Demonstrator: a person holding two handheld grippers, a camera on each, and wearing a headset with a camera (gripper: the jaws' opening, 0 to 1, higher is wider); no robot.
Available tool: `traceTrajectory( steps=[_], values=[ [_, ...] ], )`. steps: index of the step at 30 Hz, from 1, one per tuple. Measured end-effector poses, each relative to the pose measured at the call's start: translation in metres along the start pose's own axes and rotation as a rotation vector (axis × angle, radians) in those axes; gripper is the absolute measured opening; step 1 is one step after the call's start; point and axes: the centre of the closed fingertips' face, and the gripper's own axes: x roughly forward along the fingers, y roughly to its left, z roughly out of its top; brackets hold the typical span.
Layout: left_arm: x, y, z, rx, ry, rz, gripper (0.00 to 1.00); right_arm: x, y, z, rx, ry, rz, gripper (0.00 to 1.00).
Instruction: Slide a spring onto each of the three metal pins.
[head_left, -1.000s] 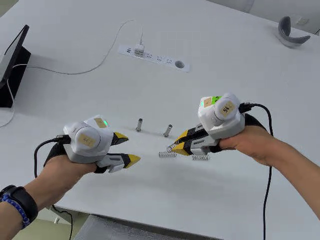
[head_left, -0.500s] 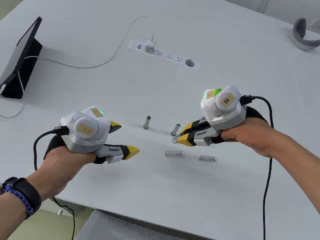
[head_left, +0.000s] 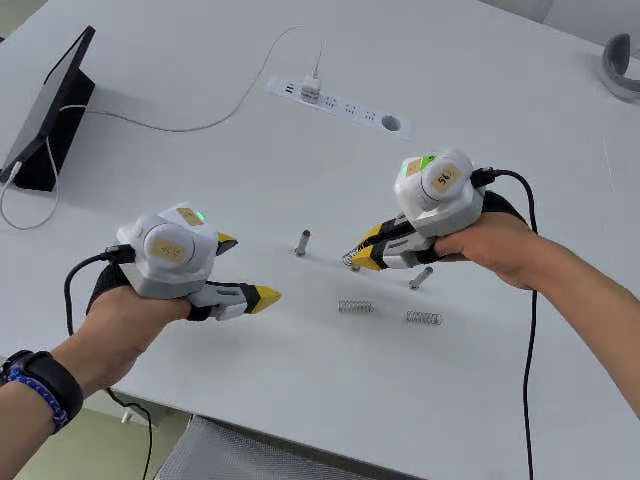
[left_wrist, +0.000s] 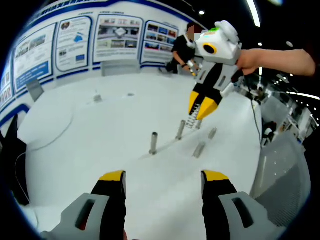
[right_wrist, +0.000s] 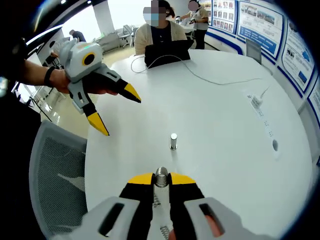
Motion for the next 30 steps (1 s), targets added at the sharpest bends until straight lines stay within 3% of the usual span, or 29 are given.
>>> traceTrajectory(
  steps=[22,30],
  values=[
    [-0.002,0.005,-0.005,-0.025,-0.001,0.008,0.67,0.018,-0.023,0.025,-0.042,0.011,0.018,0.12],
    [-0.006,0.010,-0.009,-0.031,0.002,0.016,0.67,0.026,-0.024,0.031,-0.049,0.015,0.030,0.12]
  ],
)
